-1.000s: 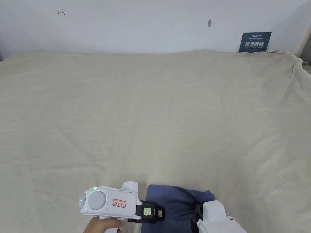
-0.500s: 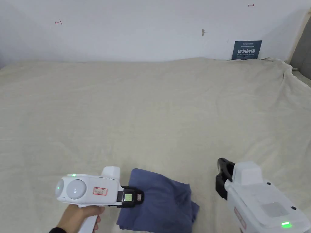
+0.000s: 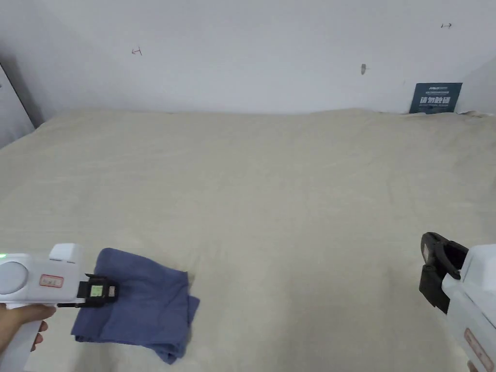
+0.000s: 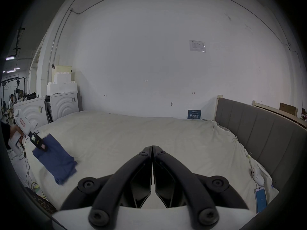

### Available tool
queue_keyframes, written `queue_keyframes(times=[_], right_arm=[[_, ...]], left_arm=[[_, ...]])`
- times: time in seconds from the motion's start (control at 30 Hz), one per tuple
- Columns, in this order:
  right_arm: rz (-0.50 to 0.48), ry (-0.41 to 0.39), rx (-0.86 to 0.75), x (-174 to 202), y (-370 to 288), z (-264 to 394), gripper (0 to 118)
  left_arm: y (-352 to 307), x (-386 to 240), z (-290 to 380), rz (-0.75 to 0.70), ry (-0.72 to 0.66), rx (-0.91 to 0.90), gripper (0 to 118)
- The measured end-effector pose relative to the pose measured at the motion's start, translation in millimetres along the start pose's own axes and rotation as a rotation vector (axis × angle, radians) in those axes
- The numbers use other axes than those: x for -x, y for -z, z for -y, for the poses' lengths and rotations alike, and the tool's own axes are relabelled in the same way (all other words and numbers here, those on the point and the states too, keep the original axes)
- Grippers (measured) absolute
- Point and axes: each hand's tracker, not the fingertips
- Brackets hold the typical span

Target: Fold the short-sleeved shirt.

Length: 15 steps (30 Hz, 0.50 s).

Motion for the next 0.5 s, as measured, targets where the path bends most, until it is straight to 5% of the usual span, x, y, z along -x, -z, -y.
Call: queue_keyframes(times=[0.5], right_arm=[[-0.021,-0.029,0.058,40.6,53.1,1.2,0]], left_arm=[[21.0,120.7,-15.7,-0.239,-0.123,0.096,19]])
